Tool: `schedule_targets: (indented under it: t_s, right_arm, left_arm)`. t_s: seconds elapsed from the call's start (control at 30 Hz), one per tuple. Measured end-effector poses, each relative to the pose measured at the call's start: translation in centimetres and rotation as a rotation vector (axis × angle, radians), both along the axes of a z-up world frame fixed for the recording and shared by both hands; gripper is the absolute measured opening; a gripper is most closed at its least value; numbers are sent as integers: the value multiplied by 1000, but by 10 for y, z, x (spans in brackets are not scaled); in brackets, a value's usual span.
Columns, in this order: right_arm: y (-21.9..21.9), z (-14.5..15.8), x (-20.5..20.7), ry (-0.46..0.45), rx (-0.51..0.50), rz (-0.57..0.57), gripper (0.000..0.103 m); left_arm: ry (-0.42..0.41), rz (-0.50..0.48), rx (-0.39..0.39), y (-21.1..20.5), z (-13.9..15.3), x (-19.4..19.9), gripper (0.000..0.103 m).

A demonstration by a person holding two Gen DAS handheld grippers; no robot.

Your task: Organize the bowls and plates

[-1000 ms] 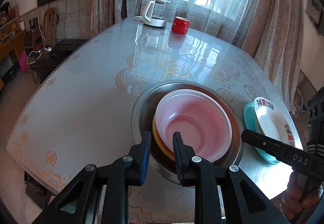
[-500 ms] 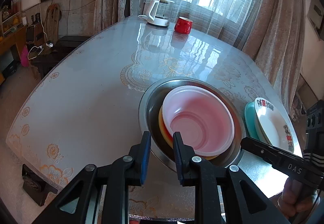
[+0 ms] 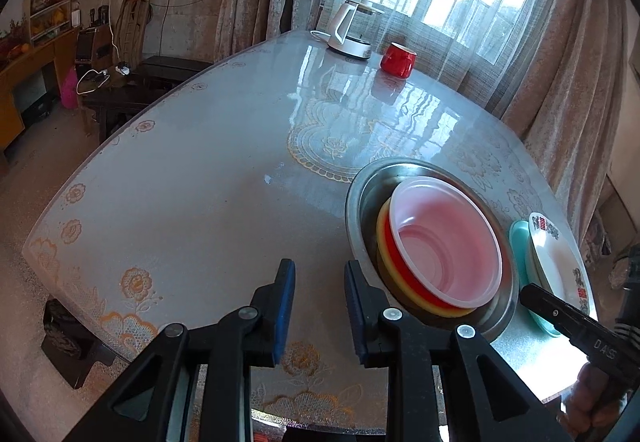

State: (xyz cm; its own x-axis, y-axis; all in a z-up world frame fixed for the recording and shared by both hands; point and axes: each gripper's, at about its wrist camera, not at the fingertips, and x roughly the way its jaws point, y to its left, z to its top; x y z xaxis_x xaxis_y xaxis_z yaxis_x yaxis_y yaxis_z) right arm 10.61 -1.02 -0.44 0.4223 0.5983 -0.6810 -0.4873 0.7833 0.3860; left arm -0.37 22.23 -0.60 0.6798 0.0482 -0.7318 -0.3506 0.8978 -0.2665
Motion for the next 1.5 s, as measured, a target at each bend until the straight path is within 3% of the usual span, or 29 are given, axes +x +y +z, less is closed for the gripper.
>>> schedule_targets:
  t_s: [0.07,0.2,0.33,0.5,0.6,1.0,1.5]
  right_arm:
    - [1,0,0,-9,-12,-11,28]
    - [5,0,1,-27,-36,-14,27]
    - [14,2,3,-48,-70,-9,27]
    - [26,0,11,-19,-109,8,27]
    - [30,-2,15,-9,-127,-2,27]
    - [25,-4,11,11,-117,1,25]
    - [11,-6,-1,44,-39,-2,27]
  left_arm:
    - [-19,-15,-12,0,1,1,26]
    - [-24,-18,87,-7,3,8,26]
    - [-33,-59,105,-10,2,17,26]
    - [-17,-98,195,-21,3,29,20]
    - [-17,-116,174,-20,-1,33,15]
    - [-51,-156,96,-17,-3,29,14]
    - [-21,-117,120,-29,-3,24,15]
